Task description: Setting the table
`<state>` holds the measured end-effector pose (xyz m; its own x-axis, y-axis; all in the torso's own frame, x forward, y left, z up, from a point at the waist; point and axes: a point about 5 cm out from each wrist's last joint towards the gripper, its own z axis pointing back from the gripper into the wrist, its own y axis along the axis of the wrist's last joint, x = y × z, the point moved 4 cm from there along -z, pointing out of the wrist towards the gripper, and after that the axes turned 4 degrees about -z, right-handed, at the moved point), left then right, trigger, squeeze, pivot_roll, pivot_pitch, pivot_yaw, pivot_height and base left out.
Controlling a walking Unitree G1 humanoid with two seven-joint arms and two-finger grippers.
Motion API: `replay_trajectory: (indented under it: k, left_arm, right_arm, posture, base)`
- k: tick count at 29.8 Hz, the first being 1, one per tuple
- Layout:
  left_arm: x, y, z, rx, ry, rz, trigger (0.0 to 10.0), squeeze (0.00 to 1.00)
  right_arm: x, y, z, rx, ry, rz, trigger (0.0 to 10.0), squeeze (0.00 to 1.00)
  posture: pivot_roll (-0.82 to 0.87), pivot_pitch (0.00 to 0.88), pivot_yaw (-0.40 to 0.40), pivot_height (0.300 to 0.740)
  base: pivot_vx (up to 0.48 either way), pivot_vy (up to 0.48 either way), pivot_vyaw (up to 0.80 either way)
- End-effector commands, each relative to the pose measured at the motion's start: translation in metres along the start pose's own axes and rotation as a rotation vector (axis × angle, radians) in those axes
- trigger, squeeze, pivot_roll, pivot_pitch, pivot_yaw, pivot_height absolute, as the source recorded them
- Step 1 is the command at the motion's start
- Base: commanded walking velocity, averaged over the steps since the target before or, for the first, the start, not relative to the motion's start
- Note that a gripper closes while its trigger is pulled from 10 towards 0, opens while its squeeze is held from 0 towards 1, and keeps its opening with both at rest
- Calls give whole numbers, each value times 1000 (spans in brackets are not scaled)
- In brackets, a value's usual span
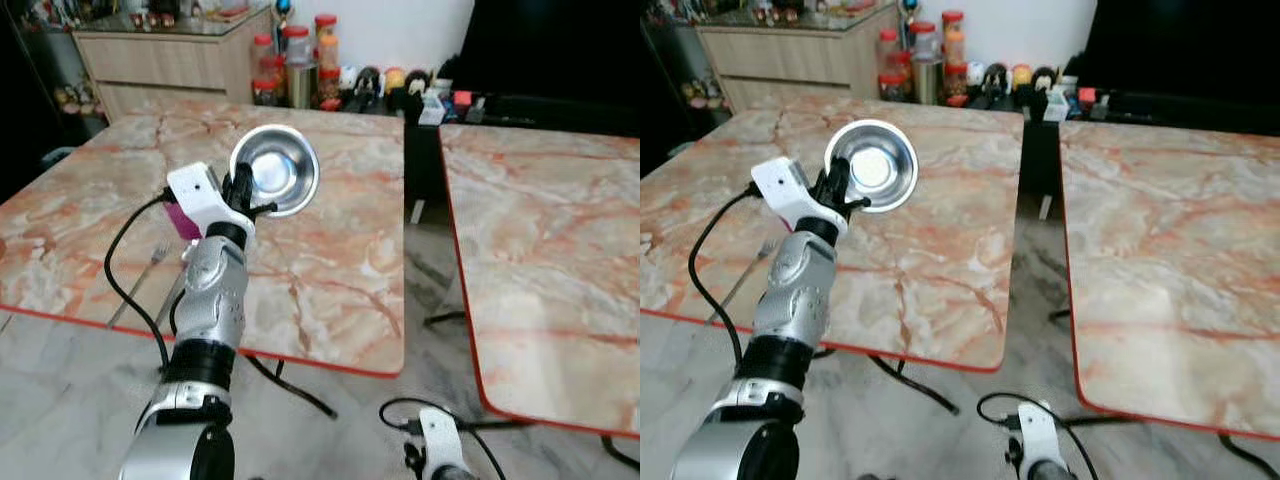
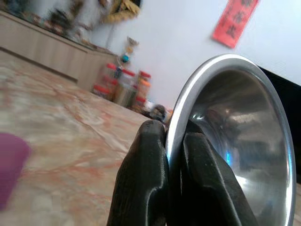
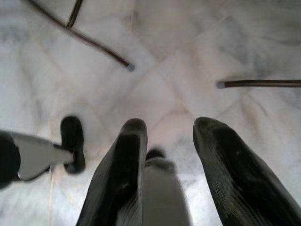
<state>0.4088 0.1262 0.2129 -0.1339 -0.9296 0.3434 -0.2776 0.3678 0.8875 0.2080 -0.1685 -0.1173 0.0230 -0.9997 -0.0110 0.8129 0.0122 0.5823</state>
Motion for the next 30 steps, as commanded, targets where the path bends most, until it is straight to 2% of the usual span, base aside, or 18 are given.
replay_trajectory:
  k: [1,13,30]
  left_arm:
    - [-7,1,0,3,22,-1,10000,0]
    - [-4,-1,0,-11,2,-43,10000,0]
    - [-7,-2,0,-16,12,-48,10000,0]
  right_arm:
    - [0,3,0,8,0,-7,10000,0]
    - [0,2,0,6,0,-11,10000,0]
    - [-1,2,0,5,-3,-12,10000,0]
  posture:
    - [-4,0,11,719]
    - [-8,0,10,719]
    - [-4,0,10,719]
  base:
    - [0,0,0]
    - [0,0,0]
    - [0,-411,0]
